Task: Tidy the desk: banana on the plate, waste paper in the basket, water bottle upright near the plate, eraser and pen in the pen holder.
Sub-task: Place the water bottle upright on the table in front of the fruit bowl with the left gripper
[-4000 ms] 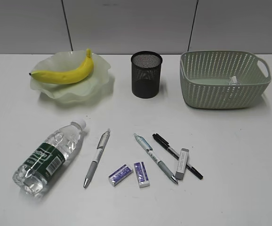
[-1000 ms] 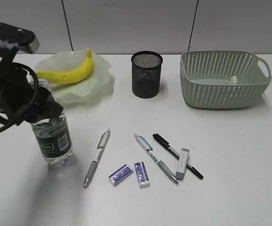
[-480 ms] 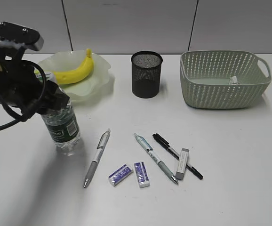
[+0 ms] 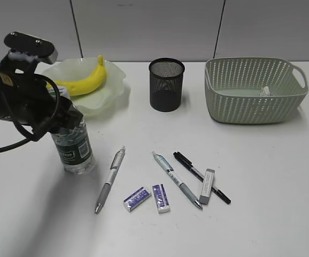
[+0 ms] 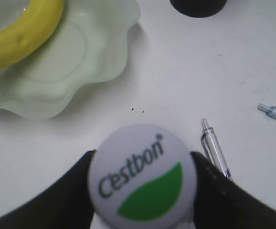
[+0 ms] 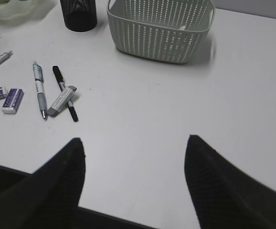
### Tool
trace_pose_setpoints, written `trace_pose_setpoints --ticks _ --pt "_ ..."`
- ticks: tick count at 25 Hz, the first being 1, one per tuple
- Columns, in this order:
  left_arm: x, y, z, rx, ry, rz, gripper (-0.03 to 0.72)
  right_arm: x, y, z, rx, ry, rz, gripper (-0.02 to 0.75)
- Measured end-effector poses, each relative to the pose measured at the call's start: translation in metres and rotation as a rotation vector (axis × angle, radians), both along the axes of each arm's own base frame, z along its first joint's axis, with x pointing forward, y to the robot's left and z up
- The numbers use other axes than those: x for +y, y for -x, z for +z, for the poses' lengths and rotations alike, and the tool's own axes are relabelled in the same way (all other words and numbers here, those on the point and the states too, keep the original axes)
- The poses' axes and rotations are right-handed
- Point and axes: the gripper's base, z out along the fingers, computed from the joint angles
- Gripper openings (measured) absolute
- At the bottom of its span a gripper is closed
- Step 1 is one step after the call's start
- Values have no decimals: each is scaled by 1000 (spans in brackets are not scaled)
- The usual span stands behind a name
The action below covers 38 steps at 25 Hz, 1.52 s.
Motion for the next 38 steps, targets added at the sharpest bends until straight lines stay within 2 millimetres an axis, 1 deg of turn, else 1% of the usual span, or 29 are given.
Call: trace_pose_setpoints --ticks 7,10,15,22,25,31,33,36,38 --pt "3 5 5 5 -30 -26 415 0 0 0 0 0 0 517" --pt "9 5 6 18 -41 -13 415 0 0 0 0 0 0 517" --pt "22 -1 6 13 -40 33 415 0 0 0 0 0 0 517" --pt "22 -5 7 -23 -29 41 415 0 0 0 0 0 0 517" --pt "21 -7 2 -13 -33 42 415 0 0 0 0 0 0 517" --pt "20 -8 1 -14 -32 43 415 0 0 0 0 0 0 517" --pt "20 -8 1 -14 -31 44 457 0 0 0 0 0 0 517" --pt "20 -8 0 -5 -29 46 576 0 0 0 0 0 0 517" --pt "21 -7 3 -11 -26 46 606 0 0 0 0 0 0 517"
